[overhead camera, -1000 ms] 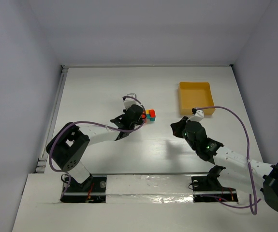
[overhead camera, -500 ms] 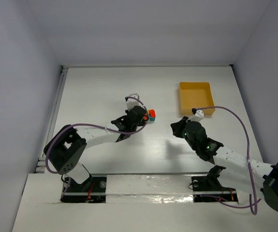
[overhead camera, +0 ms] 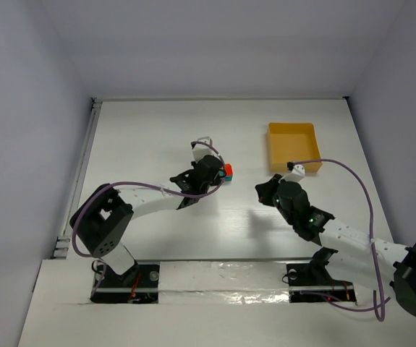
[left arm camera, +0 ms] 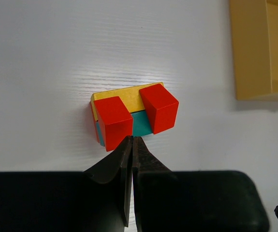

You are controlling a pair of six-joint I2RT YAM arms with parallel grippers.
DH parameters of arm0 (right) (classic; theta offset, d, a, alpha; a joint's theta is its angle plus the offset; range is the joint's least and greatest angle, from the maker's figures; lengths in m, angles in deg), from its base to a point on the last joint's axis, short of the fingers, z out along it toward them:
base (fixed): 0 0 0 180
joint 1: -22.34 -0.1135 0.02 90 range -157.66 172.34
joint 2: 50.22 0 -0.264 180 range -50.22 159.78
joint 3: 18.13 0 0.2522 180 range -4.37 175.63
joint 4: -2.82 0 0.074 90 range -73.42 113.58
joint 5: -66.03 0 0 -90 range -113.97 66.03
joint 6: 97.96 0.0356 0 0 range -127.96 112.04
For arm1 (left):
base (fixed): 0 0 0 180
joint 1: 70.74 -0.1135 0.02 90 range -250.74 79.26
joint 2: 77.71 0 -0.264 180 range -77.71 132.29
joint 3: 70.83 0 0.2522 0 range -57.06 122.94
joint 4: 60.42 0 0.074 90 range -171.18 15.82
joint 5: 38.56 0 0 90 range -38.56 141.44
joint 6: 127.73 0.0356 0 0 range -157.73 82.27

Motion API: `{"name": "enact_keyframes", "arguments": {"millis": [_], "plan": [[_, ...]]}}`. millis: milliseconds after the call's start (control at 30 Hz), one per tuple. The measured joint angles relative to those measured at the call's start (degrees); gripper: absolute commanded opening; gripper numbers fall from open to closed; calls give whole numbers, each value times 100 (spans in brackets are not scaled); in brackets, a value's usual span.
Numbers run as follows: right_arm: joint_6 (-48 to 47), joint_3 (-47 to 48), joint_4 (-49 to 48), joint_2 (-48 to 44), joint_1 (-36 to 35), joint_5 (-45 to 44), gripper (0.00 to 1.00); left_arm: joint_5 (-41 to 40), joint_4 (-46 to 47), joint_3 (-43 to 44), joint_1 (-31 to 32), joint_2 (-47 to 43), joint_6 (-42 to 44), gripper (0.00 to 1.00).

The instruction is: Build the wood block tower

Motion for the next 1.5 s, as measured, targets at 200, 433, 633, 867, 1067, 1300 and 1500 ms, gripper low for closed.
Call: {"name": "enact_keyframes", "arguments": {"millis": [200,433,633,867,1067,1300,1500], "plan": [[0,0,0,0,0,0,0,0,-4,4,0,94,0,0],[0,0,0,0,0,0,0,0,-2,24,0,105,20,0],[0,0,0,0,0,0,0,-2,-2,26,0,109,37,0],[0,0,0,0,0,2,0,-2,-11,50,0,181,66,0],[0,0,0,0,0,2,0,-2,-13,70,0,236,68,0],[0,0,-2,0,0,2,0,-2,-24,101,0,271,87,0],[-2,0,0,0,0,2,0,-2,-26,101,0,275,107,0]]}}
